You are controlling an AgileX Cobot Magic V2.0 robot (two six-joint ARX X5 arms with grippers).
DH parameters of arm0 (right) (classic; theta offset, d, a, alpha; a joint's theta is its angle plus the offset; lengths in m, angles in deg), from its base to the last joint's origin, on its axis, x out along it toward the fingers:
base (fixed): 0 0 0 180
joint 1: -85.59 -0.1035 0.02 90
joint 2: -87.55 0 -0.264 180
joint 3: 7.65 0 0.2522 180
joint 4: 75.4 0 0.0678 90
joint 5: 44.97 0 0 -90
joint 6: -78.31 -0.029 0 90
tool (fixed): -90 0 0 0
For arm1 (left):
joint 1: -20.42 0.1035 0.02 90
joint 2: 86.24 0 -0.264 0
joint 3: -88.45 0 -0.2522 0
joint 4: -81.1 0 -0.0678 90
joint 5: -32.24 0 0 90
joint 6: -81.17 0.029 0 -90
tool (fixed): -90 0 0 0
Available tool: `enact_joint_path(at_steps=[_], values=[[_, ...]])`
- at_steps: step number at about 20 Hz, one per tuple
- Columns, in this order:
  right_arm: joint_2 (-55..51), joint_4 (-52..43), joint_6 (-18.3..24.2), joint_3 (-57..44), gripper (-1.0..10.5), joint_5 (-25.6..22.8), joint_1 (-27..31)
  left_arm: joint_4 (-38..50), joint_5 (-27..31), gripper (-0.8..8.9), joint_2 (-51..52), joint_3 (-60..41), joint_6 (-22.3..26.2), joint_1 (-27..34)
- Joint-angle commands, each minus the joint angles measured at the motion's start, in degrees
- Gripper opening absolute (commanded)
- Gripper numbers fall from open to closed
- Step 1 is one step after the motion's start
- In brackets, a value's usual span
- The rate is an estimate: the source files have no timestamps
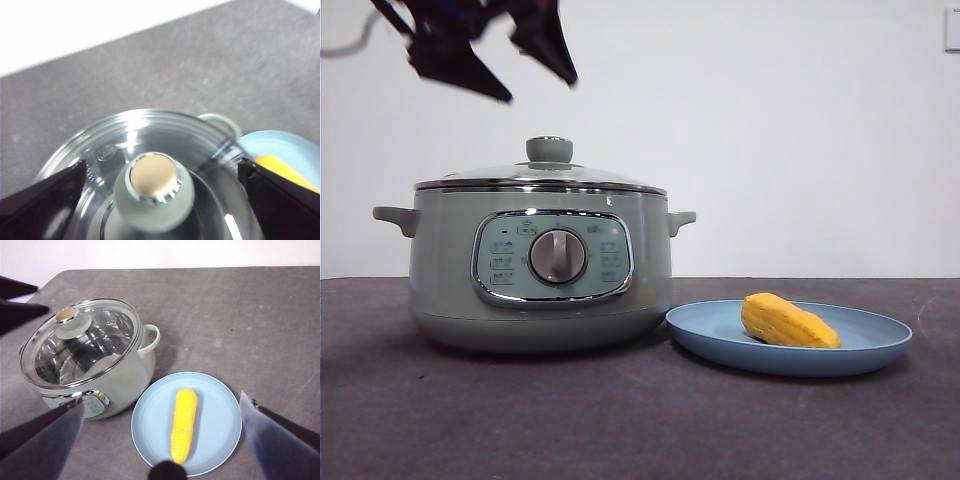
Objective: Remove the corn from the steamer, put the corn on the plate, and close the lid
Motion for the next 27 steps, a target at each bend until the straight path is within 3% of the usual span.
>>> enact_joint_path(at_steps=[1,13,16,20,24,25,27], values=[[-0.02,0.24,1.20,-0.20,6.6,1.27,-0.07,-4.00,-0.09,5.61,4.04,-0.37,-0.55,0.02],[0.72,9.86,4.63,-0.20,6.6,10.69,-0.07,-33.07,-9.75,5.60,21.51,-0.37,-1.86,0.02],[0.72,11.65,4.63,-0.20,6.4,10.75,-0.09,-37.81,-10.78,5.54,23.58,-0.37,-1.86,0.02],[0.72,13.81,4.63,-0.20,3.9,10.78,-0.09,-42.36,-10.62,3.33,24.74,-0.37,-1.86,0.02],[0.72,14.93,4.63,-0.20,0.7,10.64,-0.09,-43.93,-10.51,-0.10,24.74,-0.37,-1.86,0.02],[0.72,14.99,4.63,-0.20,-0.1,10.64,-0.09,-43.91,-10.51,-0.08,24.74,-0.37,-1.86,0.02],[0.72,15.08,4.63,-0.20,-0.1,10.60,-0.09,-43.93,-10.54,-0.08,24.74,-0.37,-1.84,0.02]])
